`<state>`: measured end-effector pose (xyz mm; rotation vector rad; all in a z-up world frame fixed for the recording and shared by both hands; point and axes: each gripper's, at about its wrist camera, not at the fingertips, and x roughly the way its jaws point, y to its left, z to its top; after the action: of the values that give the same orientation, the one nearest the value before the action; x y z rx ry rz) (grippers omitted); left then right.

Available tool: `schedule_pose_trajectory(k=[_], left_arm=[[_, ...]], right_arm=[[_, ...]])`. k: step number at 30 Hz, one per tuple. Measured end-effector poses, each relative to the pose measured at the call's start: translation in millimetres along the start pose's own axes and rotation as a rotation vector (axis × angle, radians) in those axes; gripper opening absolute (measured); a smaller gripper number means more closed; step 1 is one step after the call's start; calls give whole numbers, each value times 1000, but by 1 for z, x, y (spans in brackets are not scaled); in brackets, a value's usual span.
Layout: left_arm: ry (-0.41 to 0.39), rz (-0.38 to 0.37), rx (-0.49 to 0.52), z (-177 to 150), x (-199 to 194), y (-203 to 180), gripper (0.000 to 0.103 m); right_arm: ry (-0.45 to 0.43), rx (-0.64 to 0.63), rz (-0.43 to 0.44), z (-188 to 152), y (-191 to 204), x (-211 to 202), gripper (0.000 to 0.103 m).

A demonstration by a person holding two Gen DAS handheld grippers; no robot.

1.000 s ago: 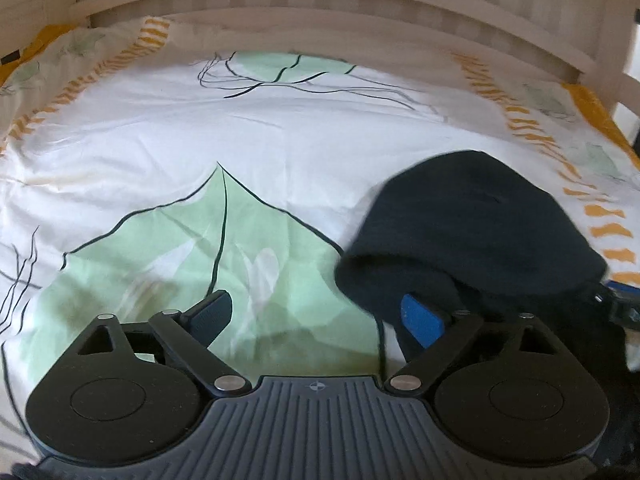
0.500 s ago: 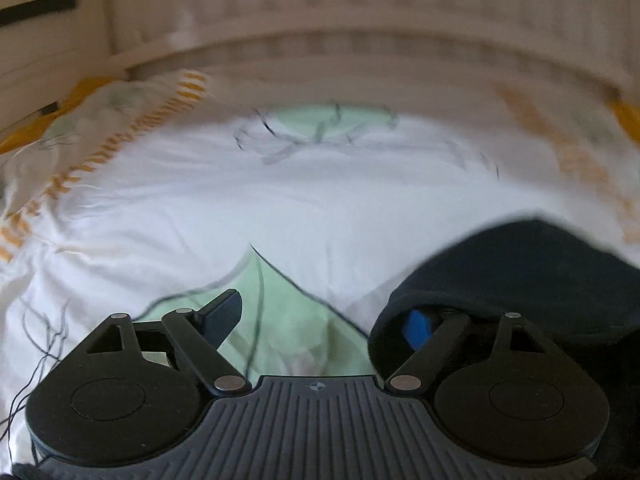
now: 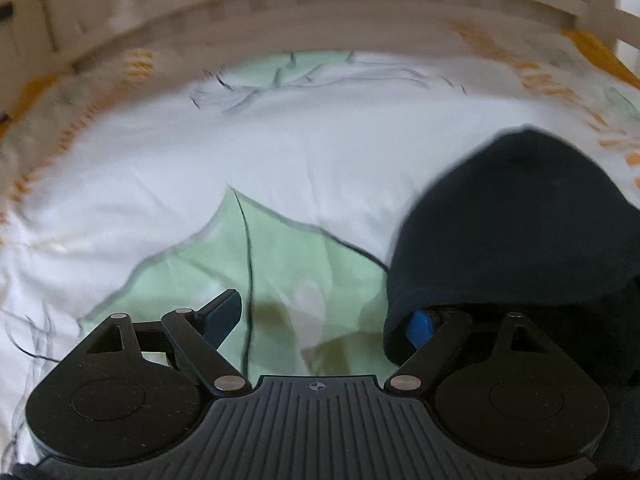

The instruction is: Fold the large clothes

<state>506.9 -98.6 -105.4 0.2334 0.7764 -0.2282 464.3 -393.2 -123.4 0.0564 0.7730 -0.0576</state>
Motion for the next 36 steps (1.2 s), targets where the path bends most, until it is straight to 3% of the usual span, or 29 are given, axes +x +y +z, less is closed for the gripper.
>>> schedule_pose_trajectory(k=[6,10,13,17,19,21,26,29,30,36], left_arm=[[-14,-110,-44,2,-13,26,82],[-14,-197,-23,4,-30,42,82],[-32,-194,-12,6,-44,48,82],[-89,-223,-85,18,-52,37,82],[-104,-213,-108,23,-50,24,82],[-93,-200,-134,26,-41,12,82],[-26,-184,-191,19,-11,-5,82],[30,-157,-173,5,12,-7,85],[13,-169,-185,0,15,-5,87],[-40,-161,-184,-9,13,-4,91]], right_arm=[[-35,-31,77,-7,-12,-21,72],[-53,-57,149,-12,-16,-46,74],[-60,-69,191,-15,-17,-59,78],[-86,-18,221,-5,-15,-61,78],[-96,23,233,2,-11,-57,73],[-89,49,238,9,-4,-48,53],[-70,70,210,18,12,-22,47],[0,95,154,14,12,-2,38],[37,98,128,10,10,7,35],[-7,168,169,0,-5,2,34]])
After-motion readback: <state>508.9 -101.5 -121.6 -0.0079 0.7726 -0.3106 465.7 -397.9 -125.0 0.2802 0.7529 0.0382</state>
